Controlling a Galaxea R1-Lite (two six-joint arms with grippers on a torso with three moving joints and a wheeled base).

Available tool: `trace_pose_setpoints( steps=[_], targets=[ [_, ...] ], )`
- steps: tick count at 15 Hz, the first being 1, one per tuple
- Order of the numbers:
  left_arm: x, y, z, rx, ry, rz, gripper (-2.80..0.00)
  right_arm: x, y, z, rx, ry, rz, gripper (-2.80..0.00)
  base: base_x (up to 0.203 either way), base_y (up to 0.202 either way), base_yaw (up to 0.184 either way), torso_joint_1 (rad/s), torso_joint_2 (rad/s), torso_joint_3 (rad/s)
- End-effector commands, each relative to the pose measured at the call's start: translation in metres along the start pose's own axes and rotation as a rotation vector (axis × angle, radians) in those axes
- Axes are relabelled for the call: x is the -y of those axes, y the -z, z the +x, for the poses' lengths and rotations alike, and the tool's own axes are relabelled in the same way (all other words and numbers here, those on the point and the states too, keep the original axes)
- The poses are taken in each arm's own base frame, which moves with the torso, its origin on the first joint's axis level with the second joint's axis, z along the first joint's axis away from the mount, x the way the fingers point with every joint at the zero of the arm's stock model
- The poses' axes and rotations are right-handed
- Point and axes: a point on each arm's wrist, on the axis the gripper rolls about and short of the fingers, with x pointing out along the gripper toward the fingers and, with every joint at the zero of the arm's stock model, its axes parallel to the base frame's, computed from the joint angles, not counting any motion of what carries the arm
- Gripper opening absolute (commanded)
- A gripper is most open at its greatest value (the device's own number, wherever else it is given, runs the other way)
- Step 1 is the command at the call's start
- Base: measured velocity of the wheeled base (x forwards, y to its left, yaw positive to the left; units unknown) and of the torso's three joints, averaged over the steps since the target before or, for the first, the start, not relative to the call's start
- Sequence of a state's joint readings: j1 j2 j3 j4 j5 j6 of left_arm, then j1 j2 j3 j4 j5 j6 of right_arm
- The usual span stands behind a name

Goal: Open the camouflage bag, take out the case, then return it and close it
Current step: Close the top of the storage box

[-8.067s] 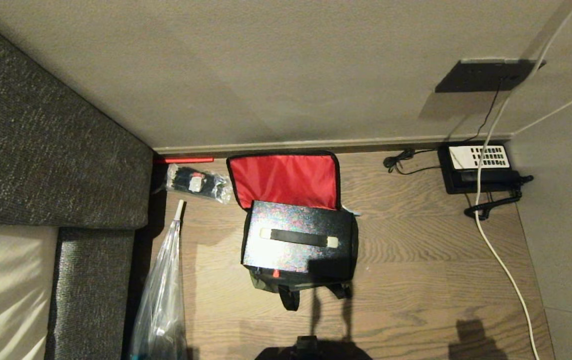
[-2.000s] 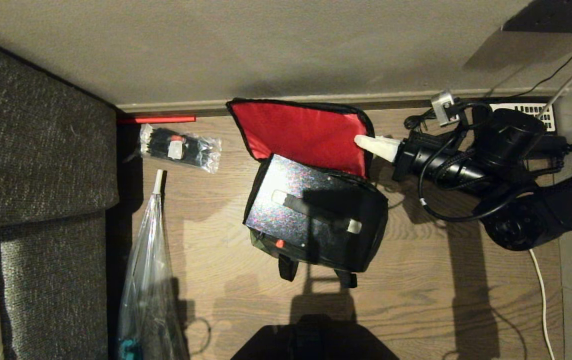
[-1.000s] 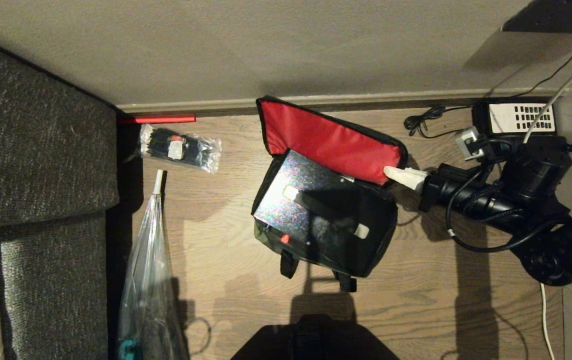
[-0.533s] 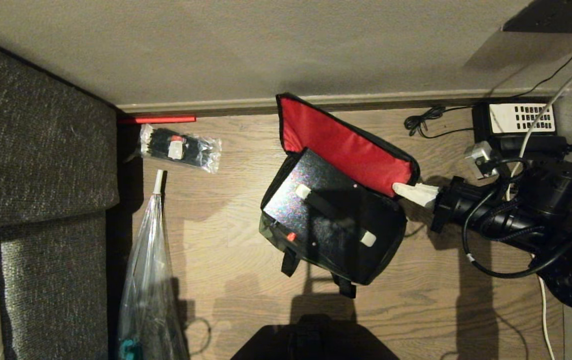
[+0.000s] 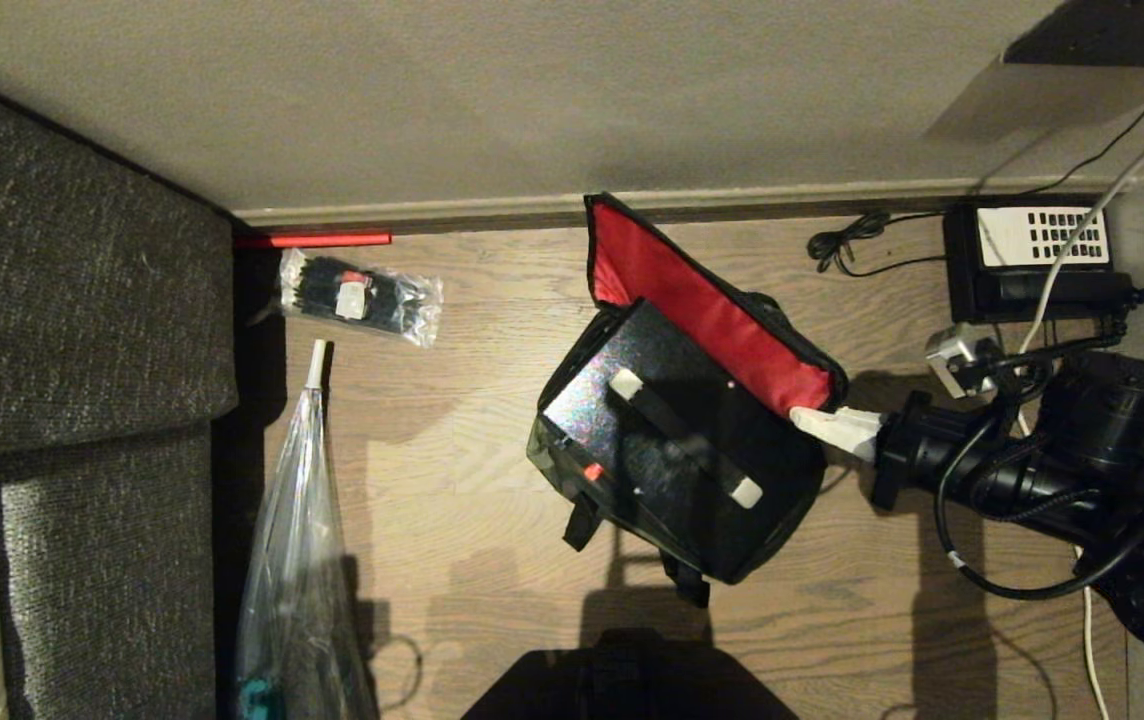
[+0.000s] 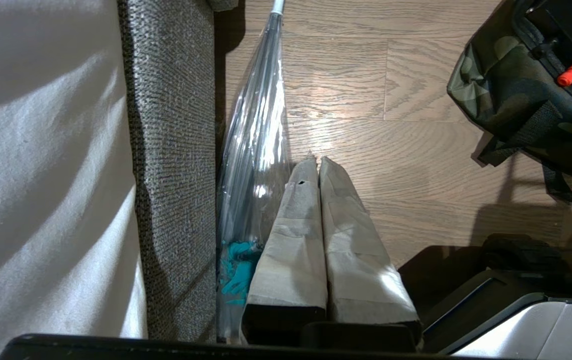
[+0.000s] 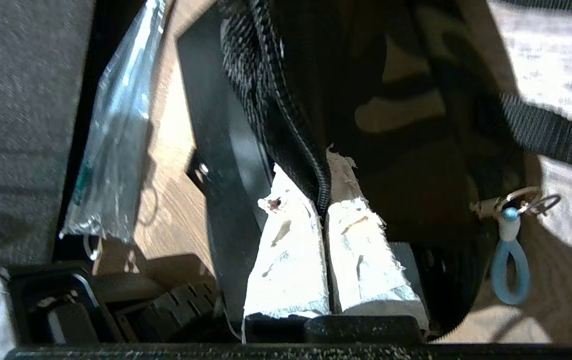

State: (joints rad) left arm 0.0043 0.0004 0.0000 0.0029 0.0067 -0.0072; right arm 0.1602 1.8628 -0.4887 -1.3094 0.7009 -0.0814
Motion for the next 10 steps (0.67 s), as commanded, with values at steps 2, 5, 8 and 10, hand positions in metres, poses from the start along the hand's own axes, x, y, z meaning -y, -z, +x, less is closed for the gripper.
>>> trace_pose_setpoints(
  steps=[2,5,8,10],
  targets=[
    [0.000,0.001,0.000,-0.003,-0.001,0.000,-2.80,0.008,0.023,0.007,-0.057,0.005,-0.013,-2.80,0.000,0.000,0.000,0.000,0.00,0.000],
    [0.000,0.001,0.000,-0.003,-0.001,0.000,-2.80,0.016,0.029,0.004,-0.075,0.034,-0.016,-2.80,0.000,0.000,0.000,0.000,0.00,0.000],
    [0.000,0.001,0.000,-0.003,-0.001,0.000,-2.80,0.023,0.038,0.001,-0.115,0.060,-0.059,-2.80,0.000,0.000,0.000,0.000,0.00,0.000],
    [0.000,0.001,0.000,-0.003,-0.001,0.000,-2.80,0.027,0.044,-0.002,-0.155,0.078,-0.085,-2.80,0.000,0.000,0.000,0.000,0.00,0.000]
  ],
)
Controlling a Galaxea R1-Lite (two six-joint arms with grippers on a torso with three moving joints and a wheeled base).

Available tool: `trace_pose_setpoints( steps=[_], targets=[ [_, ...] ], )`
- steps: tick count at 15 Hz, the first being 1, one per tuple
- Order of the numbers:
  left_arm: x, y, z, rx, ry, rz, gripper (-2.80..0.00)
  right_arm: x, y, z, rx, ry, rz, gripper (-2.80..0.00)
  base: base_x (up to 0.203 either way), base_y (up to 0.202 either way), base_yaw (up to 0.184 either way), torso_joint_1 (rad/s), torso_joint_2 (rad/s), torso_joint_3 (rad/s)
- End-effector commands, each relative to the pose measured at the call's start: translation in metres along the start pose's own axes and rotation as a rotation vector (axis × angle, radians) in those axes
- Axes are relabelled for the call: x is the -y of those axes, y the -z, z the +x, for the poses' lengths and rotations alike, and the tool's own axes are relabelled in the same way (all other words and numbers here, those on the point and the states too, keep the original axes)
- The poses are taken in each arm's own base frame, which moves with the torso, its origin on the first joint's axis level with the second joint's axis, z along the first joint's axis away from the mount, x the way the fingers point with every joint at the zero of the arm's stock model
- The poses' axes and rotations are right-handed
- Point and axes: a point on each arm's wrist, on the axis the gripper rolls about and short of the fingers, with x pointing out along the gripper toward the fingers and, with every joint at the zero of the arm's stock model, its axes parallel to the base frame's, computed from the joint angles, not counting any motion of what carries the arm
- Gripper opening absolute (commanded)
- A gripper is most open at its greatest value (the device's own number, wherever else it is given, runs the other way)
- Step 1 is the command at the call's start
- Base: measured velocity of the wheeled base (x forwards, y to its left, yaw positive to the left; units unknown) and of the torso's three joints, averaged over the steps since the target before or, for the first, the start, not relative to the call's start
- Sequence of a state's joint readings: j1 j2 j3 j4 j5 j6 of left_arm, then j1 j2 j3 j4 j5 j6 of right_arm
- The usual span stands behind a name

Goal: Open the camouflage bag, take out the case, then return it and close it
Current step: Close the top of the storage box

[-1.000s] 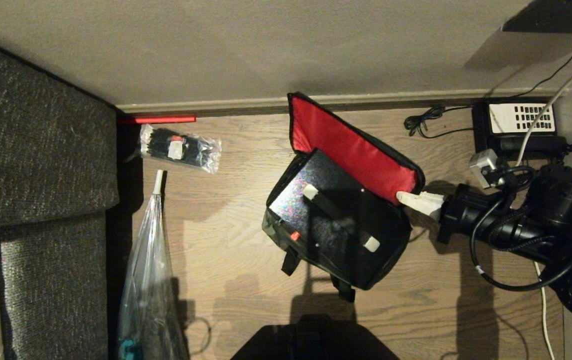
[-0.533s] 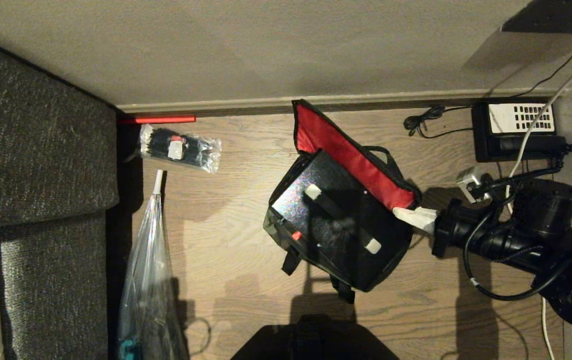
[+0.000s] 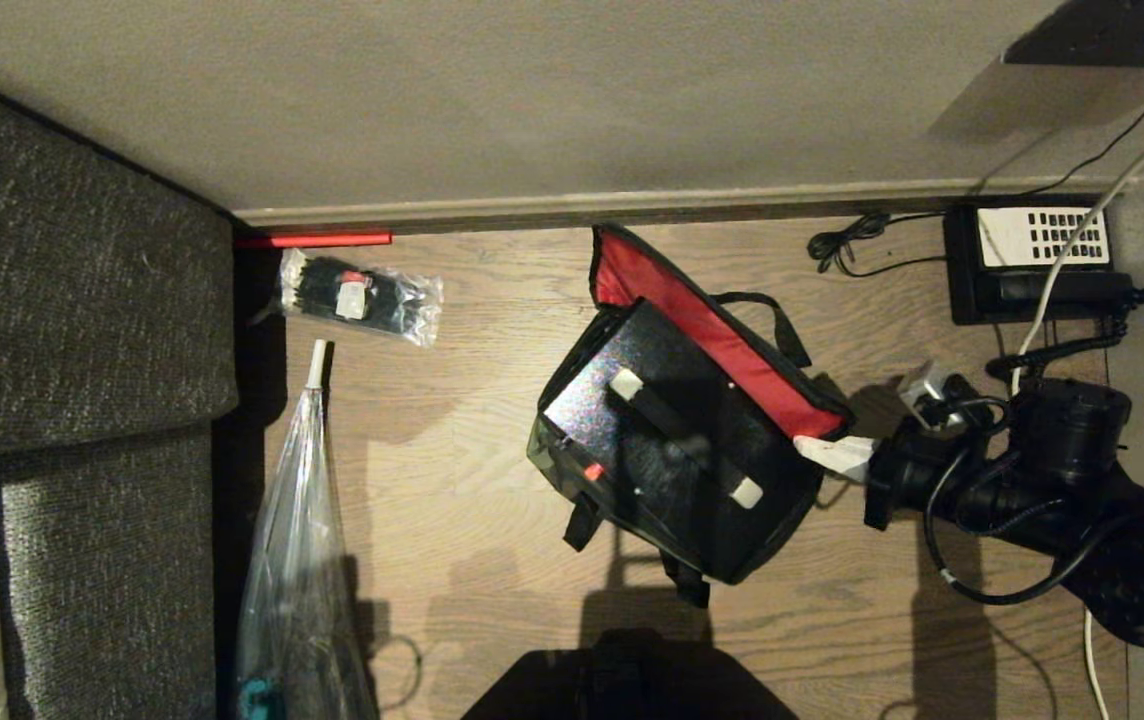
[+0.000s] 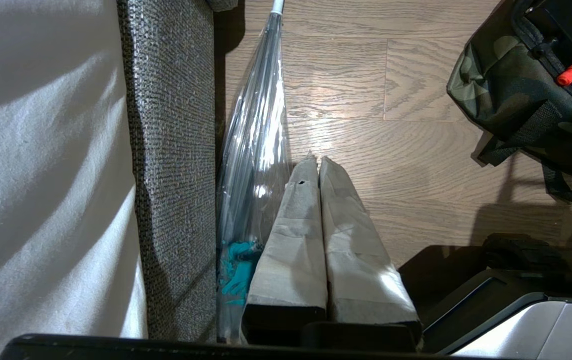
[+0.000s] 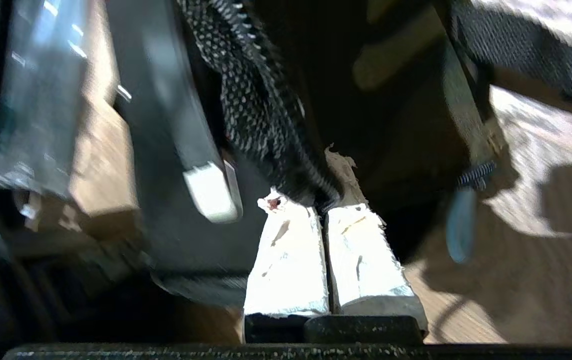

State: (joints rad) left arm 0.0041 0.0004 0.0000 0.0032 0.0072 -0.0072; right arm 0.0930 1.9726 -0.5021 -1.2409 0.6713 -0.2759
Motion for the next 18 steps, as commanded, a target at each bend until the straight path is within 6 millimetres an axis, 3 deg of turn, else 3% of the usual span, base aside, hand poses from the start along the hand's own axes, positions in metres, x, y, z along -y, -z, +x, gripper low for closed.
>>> trace_pose_setpoints(
  steps=[1,7,8,9,15,18],
  targets=[
    [0.000,0.001,0.000,-0.003,-0.001,0.000,-2.80,0.004,0.007,0.000,-0.019,0.007,-0.008,-2.80,0.000,0.000,0.000,0.000,0.00,0.000],
    [0.000,0.001,0.000,-0.003,-0.001,0.000,-2.80,0.017,0.021,0.001,-0.048,0.037,-0.048,-2.80,0.000,0.000,0.000,0.000,0.00,0.000],
    [0.000,0.001,0.000,-0.003,-0.001,0.000,-2.80,0.021,0.020,0.001,-0.042,0.046,-0.049,-0.70,0.000,0.000,0.000,0.000,0.00,0.000],
    [0.000,0.001,0.000,-0.003,-0.001,0.000,-2.80,0.022,0.018,0.001,-0.035,0.048,-0.055,0.00,0.000,0.000,0.000,0.000,0.00,0.000],
    [0.000,0.001,0.000,-0.003,-0.001,0.000,-2.80,0.027,-0.003,-0.008,-0.001,0.078,-0.075,0.00,0.000,0.000,0.000,0.000,0.00,0.000],
    [0.000,0.001,0.000,-0.003,-0.001,0.000,-2.80,0.027,-0.026,-0.016,0.038,0.083,-0.110,0.00,0.000,0.000,0.000,0.000,0.00,0.000]
  ],
)
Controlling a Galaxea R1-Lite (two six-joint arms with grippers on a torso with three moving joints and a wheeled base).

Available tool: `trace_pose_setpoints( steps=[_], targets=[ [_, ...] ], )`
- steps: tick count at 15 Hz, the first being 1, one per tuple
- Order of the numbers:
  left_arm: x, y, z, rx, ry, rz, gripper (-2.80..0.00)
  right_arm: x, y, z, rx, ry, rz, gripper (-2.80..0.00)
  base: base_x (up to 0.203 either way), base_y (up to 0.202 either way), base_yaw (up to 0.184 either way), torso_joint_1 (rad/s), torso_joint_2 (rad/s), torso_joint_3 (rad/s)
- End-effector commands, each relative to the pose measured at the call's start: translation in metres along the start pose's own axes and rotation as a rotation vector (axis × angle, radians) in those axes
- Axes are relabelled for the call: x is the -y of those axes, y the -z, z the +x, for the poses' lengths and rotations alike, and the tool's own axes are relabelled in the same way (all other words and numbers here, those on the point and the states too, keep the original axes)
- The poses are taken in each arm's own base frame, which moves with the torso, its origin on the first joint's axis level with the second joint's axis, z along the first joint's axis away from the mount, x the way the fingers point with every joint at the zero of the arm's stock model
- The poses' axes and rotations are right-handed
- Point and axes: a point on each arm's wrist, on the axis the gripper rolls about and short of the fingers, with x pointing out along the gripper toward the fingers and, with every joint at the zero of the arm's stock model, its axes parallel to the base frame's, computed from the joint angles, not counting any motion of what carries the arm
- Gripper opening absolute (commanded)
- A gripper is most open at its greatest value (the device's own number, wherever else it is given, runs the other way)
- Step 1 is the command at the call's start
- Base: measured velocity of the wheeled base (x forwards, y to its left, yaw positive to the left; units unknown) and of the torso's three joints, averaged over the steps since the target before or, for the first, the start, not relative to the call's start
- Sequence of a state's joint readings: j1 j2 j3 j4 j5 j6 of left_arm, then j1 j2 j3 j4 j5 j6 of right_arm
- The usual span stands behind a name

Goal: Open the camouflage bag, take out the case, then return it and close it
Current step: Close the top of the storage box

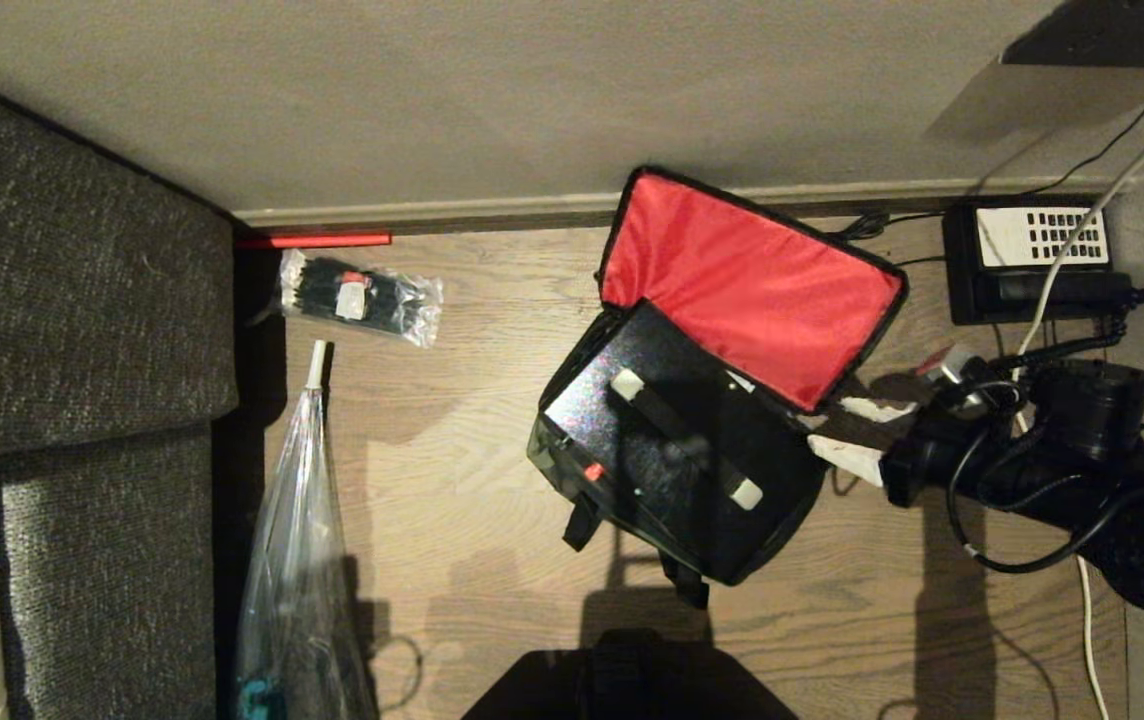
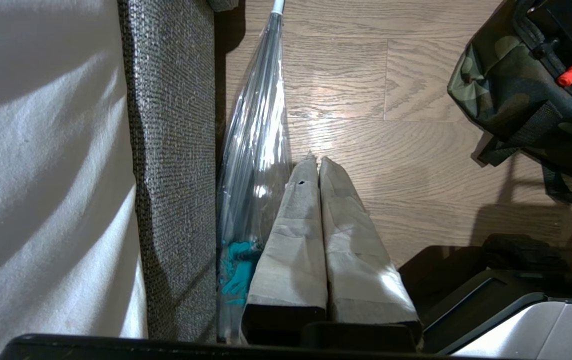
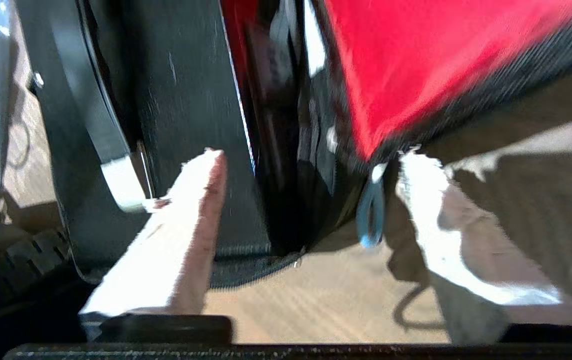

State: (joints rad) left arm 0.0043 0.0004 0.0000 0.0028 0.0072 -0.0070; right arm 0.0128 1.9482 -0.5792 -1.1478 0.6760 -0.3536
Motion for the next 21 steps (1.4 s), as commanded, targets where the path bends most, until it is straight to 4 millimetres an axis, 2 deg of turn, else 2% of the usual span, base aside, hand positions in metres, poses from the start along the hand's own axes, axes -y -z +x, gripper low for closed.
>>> trace_pose_setpoints(
  steps=[1,3,8,12,15,19,21],
  targets=[
    [0.000,0.001,0.000,-0.003,-0.001,-0.001,-2.80,0.001,-0.020,-0.006,0.048,0.009,-0.040,0.00,0.000,0.000,0.000,0.000,0.00,0.000],
    [0.000,0.001,0.000,-0.003,-0.001,-0.001,-2.80,0.003,-0.030,-0.006,0.061,-0.006,-0.044,0.00,0.000,0.000,0.000,0.000,0.00,0.000],
    [0.000,0.001,0.000,-0.003,-0.001,-0.001,-2.80,0.028,-0.059,0.011,0.153,0.002,-0.017,0.00,0.000,0.000,0.000,0.000,0.00,0.000],
    [0.000,0.001,0.000,-0.003,-0.001,-0.001,-2.80,0.050,-0.105,0.020,0.308,-0.046,-0.110,0.00,0.000,0.000,0.000,0.000,0.00,0.000],
    [0.000,0.001,0.000,-0.003,-0.001,-0.001,-2.80,0.055,-0.143,0.026,0.368,-0.095,-0.194,0.00,0.000,0.000,0.000,0.000,0.00,0.000],
    [0.000,0.001,0.000,-0.003,-0.001,-0.001,-2.80,0.061,-0.149,0.051,0.339,-0.125,-0.316,0.00,0.000,0.000,0.000,0.000,0.00,0.000],
    [0.000,0.001,0.000,-0.003,-0.001,-0.001,-2.80,0.067,-0.137,0.067,0.312,-0.128,-0.380,0.00,0.000,0.000,0.000,0.000,0.00,0.000]
  ],
)
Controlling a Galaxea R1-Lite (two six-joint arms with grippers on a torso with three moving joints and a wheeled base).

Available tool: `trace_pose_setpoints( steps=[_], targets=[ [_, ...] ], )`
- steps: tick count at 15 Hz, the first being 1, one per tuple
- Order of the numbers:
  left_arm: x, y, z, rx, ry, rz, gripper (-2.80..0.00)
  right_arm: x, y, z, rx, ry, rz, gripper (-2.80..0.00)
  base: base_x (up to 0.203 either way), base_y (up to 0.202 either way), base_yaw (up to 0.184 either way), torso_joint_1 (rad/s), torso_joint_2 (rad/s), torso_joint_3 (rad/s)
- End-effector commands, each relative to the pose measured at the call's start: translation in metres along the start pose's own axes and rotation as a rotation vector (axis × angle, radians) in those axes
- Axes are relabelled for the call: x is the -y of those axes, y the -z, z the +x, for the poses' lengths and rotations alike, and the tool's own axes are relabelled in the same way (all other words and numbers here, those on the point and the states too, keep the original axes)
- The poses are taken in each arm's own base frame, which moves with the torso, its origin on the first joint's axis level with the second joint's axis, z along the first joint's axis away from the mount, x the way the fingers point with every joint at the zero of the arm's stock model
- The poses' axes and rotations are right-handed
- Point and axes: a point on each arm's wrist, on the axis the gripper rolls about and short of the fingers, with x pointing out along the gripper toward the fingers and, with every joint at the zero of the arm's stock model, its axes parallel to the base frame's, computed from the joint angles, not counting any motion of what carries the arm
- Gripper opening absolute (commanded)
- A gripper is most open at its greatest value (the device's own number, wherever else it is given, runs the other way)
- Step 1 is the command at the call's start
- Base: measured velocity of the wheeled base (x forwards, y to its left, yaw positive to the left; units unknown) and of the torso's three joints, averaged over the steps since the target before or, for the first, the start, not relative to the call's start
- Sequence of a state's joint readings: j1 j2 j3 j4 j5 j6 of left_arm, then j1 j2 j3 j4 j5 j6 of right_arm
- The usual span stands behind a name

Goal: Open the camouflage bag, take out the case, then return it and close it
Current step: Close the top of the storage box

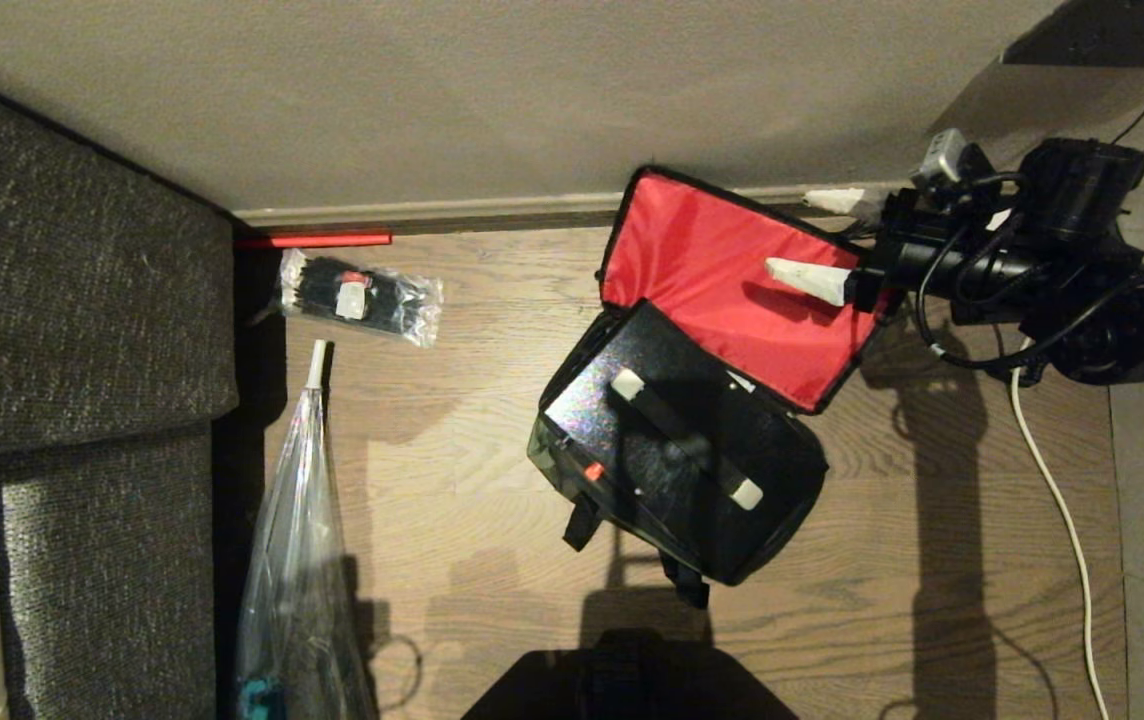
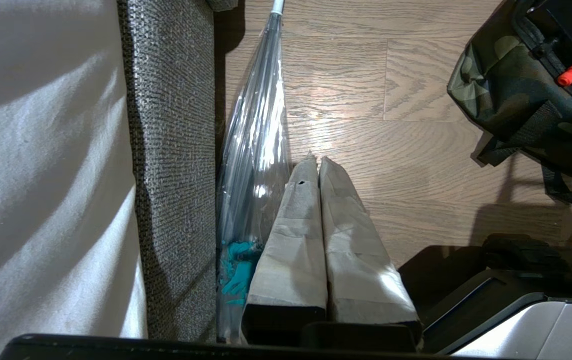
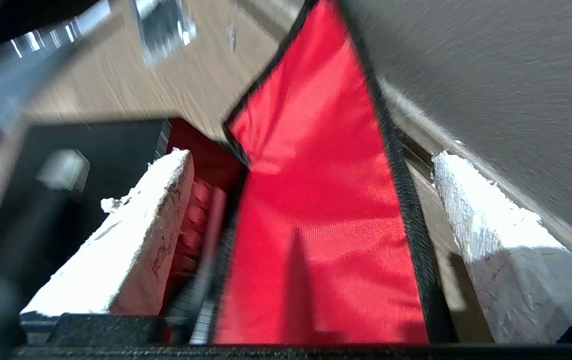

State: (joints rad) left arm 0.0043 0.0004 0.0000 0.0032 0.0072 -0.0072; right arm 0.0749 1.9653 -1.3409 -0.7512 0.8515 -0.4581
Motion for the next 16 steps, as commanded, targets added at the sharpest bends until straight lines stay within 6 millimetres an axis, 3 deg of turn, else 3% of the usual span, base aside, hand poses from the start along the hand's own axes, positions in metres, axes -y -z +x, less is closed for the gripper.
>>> trace_pose_setpoints(
  steps=[1,7,10,12,16],
  targets=[
    [0.000,0.001,0.000,-0.003,-0.001,0.000,-2.80,0.005,0.021,0.015,-0.014,-0.018,-0.050,0.00,0.000,0.000,0.000,0.000,0.00,0.000],
    [0.000,0.001,0.000,-0.003,-0.001,0.000,-2.80,0.023,0.032,0.029,0.009,0.012,-0.188,0.00,0.000,0.000,0.000,0.000,0.00,0.000],
    [0.000,0.001,0.000,-0.003,-0.001,0.000,-2.80,0.028,0.049,0.032,-0.009,0.016,-0.190,0.00,0.000,0.000,0.000,0.000,0.00,0.000],
    [0.000,0.001,0.000,-0.003,-0.001,0.000,-2.80,0.038,0.047,0.034,0.009,0.036,-0.229,0.00,0.000,0.000,0.000,0.000,0.00,0.000],
    [0.000,0.001,0.000,-0.003,-0.001,0.000,-2.80,0.037,0.056,0.035,-0.034,0.007,-0.169,0.00,0.000,0.000,0.000,0.000,0.00,0.000]
  ],
)
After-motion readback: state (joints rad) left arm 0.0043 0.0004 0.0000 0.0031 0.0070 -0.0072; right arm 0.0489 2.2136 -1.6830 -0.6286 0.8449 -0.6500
